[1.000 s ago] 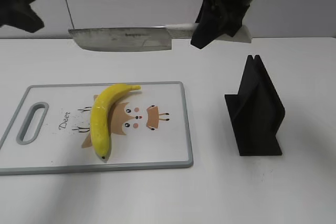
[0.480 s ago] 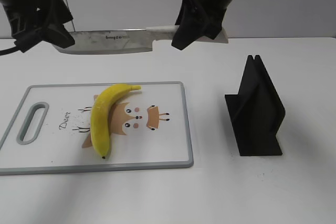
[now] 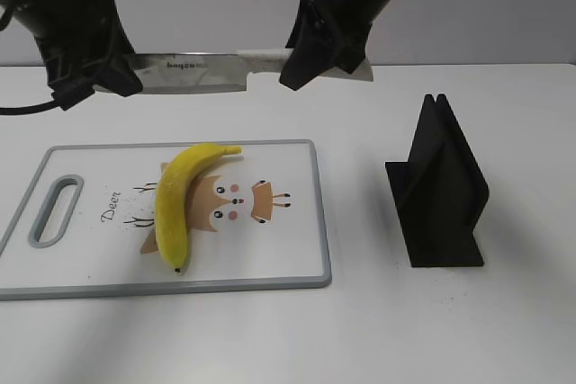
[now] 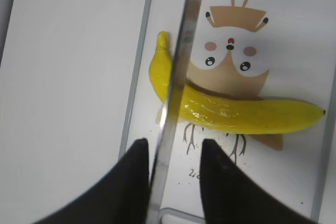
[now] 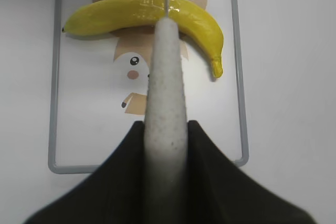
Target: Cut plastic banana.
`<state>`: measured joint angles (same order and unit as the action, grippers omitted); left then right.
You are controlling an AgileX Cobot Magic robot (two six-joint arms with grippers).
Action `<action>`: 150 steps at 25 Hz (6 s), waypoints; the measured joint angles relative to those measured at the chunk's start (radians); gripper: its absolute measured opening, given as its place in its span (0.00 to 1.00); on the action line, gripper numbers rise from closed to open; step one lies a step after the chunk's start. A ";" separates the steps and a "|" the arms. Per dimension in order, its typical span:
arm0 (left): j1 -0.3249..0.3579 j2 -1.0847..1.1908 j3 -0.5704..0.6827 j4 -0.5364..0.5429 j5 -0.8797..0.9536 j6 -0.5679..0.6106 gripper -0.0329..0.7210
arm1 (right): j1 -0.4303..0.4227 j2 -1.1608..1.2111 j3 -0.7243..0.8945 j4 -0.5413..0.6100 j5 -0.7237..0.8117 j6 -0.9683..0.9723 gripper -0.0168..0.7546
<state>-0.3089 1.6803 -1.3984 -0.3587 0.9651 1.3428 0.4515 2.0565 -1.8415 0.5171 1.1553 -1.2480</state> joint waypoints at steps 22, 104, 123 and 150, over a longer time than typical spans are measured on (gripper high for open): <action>0.000 0.114 0.025 0.034 -0.005 -0.018 0.06 | 0.001 0.111 0.000 0.005 -0.025 -0.018 0.26; 0.057 -0.614 0.363 0.324 0.064 -1.174 0.83 | 0.096 -0.608 0.494 -0.671 -0.043 1.541 0.25; 0.057 -1.334 0.757 0.334 0.079 -1.230 0.83 | 0.096 -0.662 0.822 -0.714 -0.207 1.803 0.25; 0.057 -1.665 0.887 0.326 0.093 -1.231 0.82 | 0.096 -0.661 0.960 -0.733 -0.311 1.907 0.25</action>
<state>-0.2516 0.0157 -0.5112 -0.0324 1.0586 0.1114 0.5480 1.3955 -0.8819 -0.2160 0.8446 0.6588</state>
